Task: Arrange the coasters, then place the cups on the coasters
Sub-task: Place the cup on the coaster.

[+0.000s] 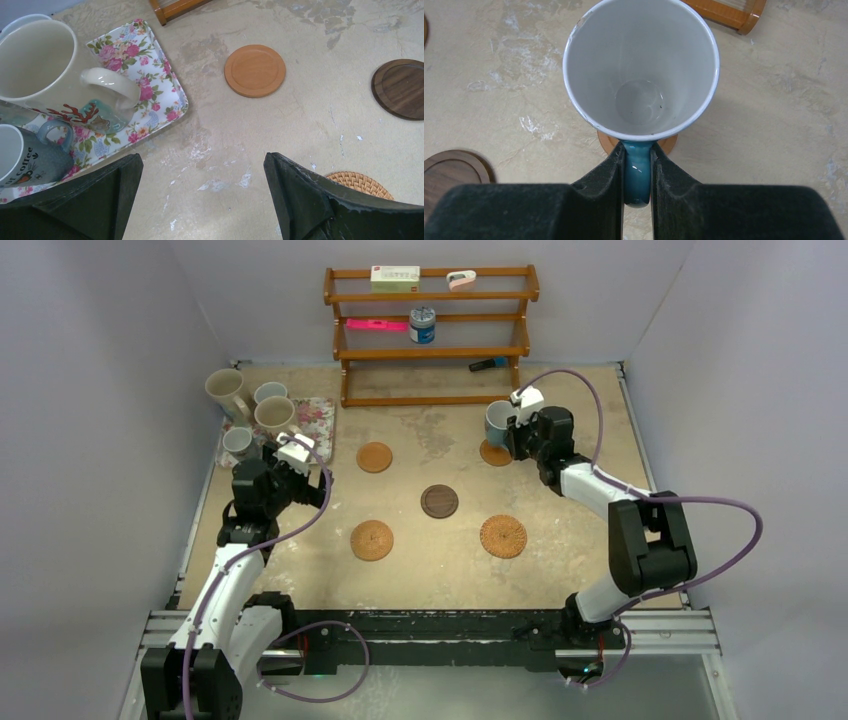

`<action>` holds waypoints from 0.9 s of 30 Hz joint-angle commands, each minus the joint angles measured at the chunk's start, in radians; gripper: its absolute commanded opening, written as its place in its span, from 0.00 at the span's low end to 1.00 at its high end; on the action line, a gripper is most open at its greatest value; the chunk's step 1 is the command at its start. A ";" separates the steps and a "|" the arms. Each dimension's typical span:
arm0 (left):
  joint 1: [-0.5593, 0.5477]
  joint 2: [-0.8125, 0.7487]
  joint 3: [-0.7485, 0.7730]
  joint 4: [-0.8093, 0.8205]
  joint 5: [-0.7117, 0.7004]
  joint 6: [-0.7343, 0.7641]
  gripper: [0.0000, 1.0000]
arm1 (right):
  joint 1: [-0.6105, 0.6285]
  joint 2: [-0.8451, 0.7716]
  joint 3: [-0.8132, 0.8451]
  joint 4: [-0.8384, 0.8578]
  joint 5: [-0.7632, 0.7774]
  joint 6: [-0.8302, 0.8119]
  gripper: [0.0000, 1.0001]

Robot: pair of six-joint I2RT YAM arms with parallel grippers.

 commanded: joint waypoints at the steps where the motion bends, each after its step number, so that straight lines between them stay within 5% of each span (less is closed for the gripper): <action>1: 0.006 -0.008 -0.006 0.029 0.019 0.011 1.00 | -0.004 -0.010 0.026 0.065 0.002 0.003 0.00; 27: 0.005 -0.006 -0.007 0.029 0.021 0.014 1.00 | -0.002 0.015 0.023 0.044 0.012 -0.003 0.00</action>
